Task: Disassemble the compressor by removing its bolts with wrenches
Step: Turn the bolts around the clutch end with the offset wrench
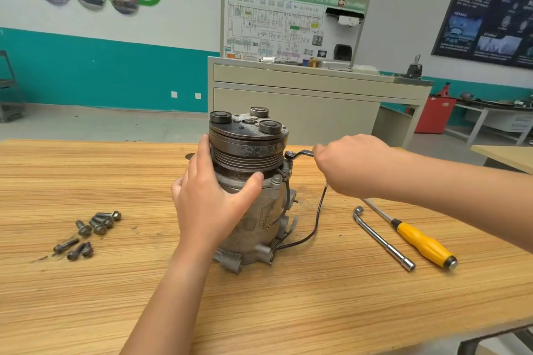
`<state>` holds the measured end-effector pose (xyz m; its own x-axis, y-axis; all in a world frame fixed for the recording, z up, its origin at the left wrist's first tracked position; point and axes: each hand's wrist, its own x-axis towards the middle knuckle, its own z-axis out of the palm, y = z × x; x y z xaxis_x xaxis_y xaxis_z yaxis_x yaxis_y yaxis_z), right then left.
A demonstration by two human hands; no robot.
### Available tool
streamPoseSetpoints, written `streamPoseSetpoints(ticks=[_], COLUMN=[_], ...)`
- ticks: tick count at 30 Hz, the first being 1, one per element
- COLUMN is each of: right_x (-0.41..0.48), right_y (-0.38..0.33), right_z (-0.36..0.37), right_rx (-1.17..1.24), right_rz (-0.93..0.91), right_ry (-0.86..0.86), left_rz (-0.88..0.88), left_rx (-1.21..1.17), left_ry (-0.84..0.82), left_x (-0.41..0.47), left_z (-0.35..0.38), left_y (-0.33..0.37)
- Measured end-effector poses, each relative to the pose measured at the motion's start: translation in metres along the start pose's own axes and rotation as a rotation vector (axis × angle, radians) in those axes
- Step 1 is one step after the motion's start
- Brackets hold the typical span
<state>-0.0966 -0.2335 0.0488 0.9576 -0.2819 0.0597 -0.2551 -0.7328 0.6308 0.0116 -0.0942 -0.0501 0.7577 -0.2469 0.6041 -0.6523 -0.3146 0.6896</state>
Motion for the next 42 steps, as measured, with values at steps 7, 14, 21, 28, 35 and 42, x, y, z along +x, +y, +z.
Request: streamPoseSetpoints(ticks=[7, 14, 21, 28, 35, 42], right_x=[0.041, 0.087, 0.045, -0.014, -0.008, -0.011], right_y=[0.014, 0.014, 0.029, 0.006, -0.011, -0.019], right_z=[0.026, 0.053, 0.037, 0.026, 0.004, -0.010], right_rx=[-0.059, 0.151, 0.444, 0.294, 0.198, 0.003], right_rz=[0.047, -0.150, 0.189, 0.173, 0.134, 0.045], right_ry=[0.079, 0.632, 0.722, 0.289, 0.081, 0.008], left_rz=[0.010, 0.010, 0.008, 0.001, -0.002, -0.001], left_rx=[0.016, 0.016, 0.004, 0.005, -0.004, -0.004], left_ry=[0.021, 0.046, 0.020, 0.017, 0.017, 0.020], left_x=[0.000, -0.002, -0.002, -0.002, -0.002, -0.001], left_z=[0.000, 0.000, 0.000, 0.001, 0.000, 0.000], left_y=[0.001, 0.003, 0.002, 0.002, 0.001, 0.001])
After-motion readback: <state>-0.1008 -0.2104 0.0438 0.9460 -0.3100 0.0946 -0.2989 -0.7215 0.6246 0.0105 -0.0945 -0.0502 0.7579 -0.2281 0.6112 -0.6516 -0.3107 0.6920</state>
